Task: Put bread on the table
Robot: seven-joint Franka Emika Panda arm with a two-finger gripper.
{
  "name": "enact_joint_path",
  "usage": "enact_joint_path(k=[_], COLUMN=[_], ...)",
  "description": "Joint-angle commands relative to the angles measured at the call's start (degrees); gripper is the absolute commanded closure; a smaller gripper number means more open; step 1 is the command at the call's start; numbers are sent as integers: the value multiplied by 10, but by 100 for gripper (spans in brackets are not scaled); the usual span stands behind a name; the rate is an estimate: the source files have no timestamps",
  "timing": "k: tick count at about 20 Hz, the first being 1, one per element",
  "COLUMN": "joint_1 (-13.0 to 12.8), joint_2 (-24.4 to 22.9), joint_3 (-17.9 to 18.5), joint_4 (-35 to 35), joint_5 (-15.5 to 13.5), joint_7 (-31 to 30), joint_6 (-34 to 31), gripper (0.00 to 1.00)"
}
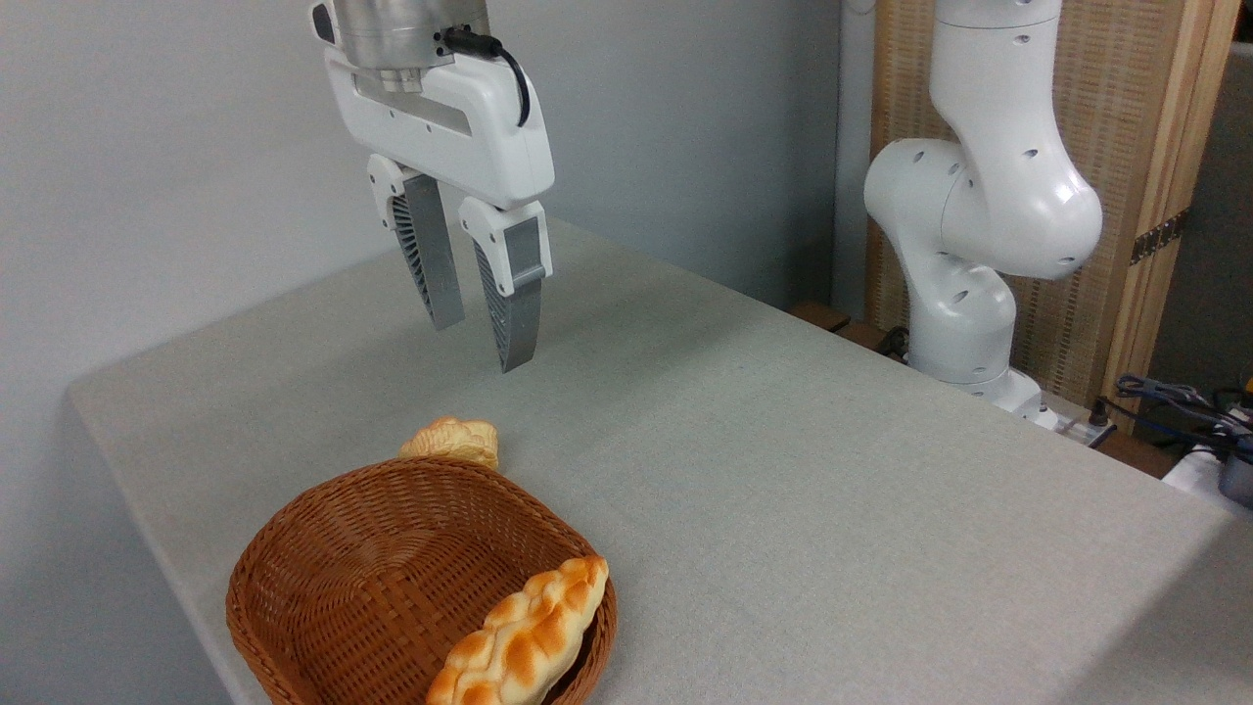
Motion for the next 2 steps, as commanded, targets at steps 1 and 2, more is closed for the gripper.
enact_joint_path(k=[1, 2], joint_1=[-10, -10], joint_2=[-5, -5], joint_3=[12, 12], joint_4=[3, 3], joint_5=[7, 7], joint_7=[13, 14], joint_6=[-12, -12], gripper=[0, 0])
